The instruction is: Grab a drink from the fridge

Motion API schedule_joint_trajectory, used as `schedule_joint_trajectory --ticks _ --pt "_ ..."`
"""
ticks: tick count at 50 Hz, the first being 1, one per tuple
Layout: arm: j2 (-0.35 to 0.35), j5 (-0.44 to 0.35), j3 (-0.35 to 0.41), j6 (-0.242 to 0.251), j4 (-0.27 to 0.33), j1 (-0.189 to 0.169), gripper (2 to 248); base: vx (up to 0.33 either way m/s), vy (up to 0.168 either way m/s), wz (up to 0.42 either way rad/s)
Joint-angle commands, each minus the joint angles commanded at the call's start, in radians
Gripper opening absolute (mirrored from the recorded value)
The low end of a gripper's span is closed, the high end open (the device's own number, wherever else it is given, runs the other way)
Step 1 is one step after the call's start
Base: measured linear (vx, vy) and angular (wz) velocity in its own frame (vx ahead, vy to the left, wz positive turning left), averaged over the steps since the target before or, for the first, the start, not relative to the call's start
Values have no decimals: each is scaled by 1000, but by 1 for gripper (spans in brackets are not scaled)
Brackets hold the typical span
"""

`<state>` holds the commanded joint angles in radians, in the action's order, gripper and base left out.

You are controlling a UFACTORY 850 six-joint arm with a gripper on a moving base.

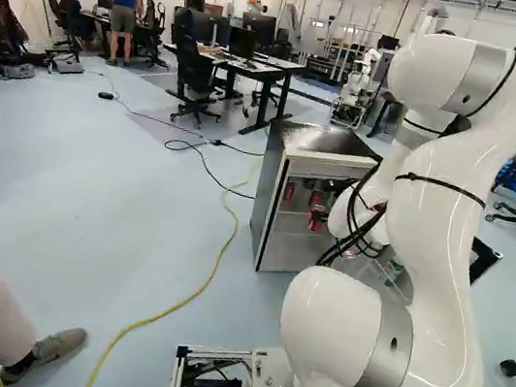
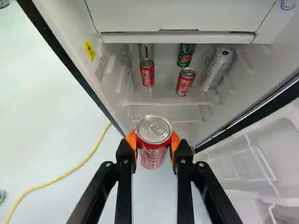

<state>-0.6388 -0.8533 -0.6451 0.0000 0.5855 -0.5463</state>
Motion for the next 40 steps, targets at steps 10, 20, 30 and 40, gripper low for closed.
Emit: schedule_joint_trajectory --ticks 10,20,30,40 --pt "55 30 48 0 -21 12 90 0 0 0" --pt "101 49 77 0 -39 20 90 0 0 0" --pt "140 67 96 0 -55 21 90 0 0 0" --pt "179 84 113 0 -70 21 90 0 0 0"
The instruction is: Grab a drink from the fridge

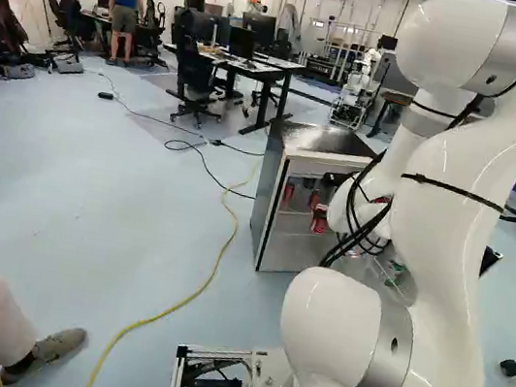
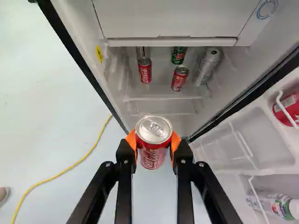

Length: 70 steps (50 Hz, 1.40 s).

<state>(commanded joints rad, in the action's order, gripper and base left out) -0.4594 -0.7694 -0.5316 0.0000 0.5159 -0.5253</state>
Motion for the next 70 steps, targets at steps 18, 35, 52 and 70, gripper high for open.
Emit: schedule_joint_trajectory --ticks 18,35,52,70 --pt "71 36 30 0 -26 0 90 0 0 0" --pt "137 70 56 0 -51 1 90 0 0 0" --pt "189 104 62 0 -75 8 90 0 0 0" --pt "235 141 58 0 -101 19 90 0 0 0"
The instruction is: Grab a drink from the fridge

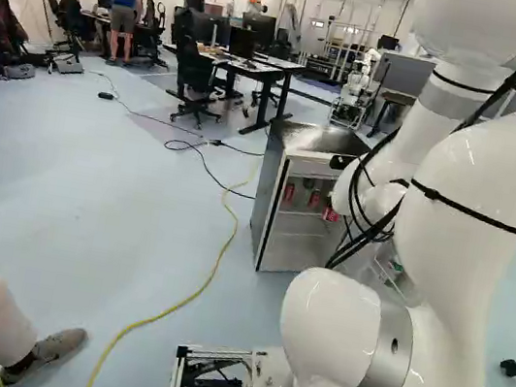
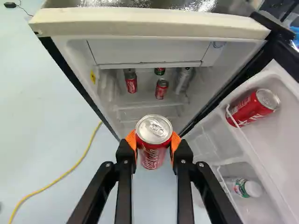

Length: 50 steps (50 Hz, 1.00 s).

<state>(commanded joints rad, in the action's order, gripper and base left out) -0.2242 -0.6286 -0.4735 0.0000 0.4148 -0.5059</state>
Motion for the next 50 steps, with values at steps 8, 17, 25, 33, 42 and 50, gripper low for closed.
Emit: schedule_joint_trajectory --ticks 8,17,25,33,42,50 --pt "20 16 -3 0 -12 5 90 0 0 0" --pt "41 34 -6 0 -25 10 90 0 0 0" --pt "60 51 -10 0 -36 15 90 0 0 0" --pt "77 71 -15 0 -48 20 90 0 0 0" --pt "93 95 -24 0 -61 26 90 0 0 0" --pt "106 117 -32 0 -72 32 90 0 0 0"
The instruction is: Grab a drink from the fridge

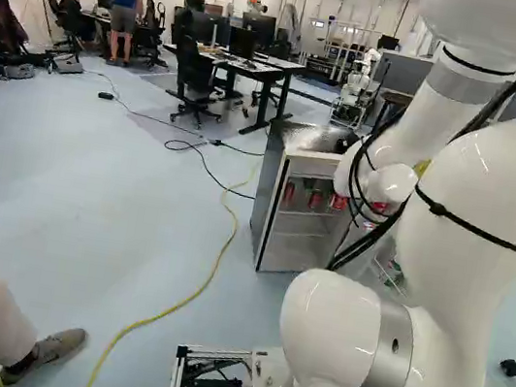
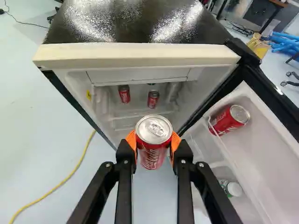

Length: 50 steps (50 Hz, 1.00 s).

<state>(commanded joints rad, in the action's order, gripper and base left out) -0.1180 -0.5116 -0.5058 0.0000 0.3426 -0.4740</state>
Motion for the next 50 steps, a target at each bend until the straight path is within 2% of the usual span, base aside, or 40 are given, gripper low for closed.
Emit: schedule_joint_trajectory --ticks 50 --pt "62 138 -73 0 -72 36 90 0 0 0"
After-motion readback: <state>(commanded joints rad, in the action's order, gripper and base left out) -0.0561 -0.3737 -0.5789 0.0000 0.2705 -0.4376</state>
